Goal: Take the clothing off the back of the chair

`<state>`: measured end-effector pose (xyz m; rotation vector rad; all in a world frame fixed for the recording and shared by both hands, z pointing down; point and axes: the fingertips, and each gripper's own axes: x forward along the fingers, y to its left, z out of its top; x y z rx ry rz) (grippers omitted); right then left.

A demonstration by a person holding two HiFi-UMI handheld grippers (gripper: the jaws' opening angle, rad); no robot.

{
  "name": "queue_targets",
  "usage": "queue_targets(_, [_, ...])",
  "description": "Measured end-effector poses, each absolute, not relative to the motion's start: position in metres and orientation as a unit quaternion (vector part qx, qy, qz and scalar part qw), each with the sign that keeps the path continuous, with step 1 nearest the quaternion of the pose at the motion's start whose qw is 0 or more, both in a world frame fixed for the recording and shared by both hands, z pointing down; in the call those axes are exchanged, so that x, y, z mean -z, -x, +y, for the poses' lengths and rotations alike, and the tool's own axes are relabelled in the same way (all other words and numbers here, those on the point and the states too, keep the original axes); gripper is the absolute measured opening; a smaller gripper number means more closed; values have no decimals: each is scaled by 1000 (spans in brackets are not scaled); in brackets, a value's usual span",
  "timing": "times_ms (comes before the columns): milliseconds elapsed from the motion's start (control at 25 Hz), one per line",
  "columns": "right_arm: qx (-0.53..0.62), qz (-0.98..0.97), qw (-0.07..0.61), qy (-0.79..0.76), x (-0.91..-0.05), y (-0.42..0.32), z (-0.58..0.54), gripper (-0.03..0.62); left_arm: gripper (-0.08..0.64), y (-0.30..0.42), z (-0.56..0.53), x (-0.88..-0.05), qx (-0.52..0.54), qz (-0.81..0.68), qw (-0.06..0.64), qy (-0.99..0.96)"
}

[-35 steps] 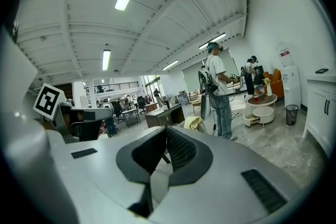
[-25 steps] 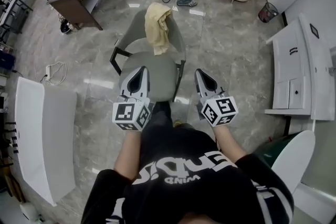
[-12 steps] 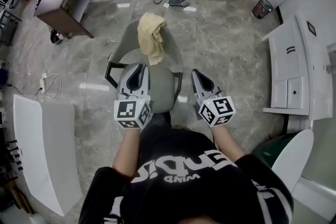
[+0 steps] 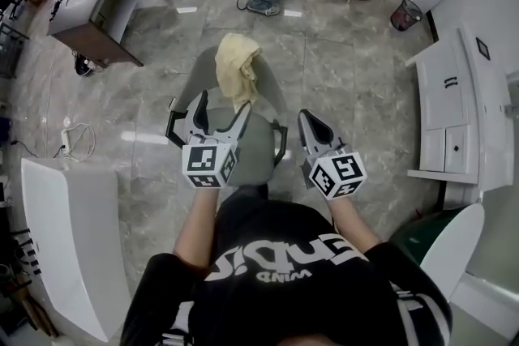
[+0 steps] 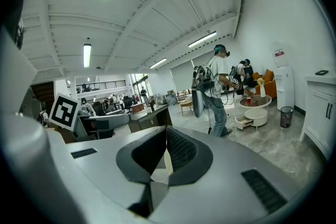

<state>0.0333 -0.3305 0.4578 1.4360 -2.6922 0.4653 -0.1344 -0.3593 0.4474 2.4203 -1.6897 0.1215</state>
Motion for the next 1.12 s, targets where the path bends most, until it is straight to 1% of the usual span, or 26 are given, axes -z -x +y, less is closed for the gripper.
queue_targets(440, [-166, -857, 38, -487, -462, -23, -347, 14, 420, 150, -445, -507, -87, -551, 101, -824])
queue_targets(920, [-198, -809, 63, -551, -483, -56, -357, 14, 457, 149, -545, -617, -175, -547, 132, -808])
queue_targets(1120, [-204, -798, 69, -563, -493, -65, -361, 14, 457, 150, -568, -649, -189, -548, 147, -801])
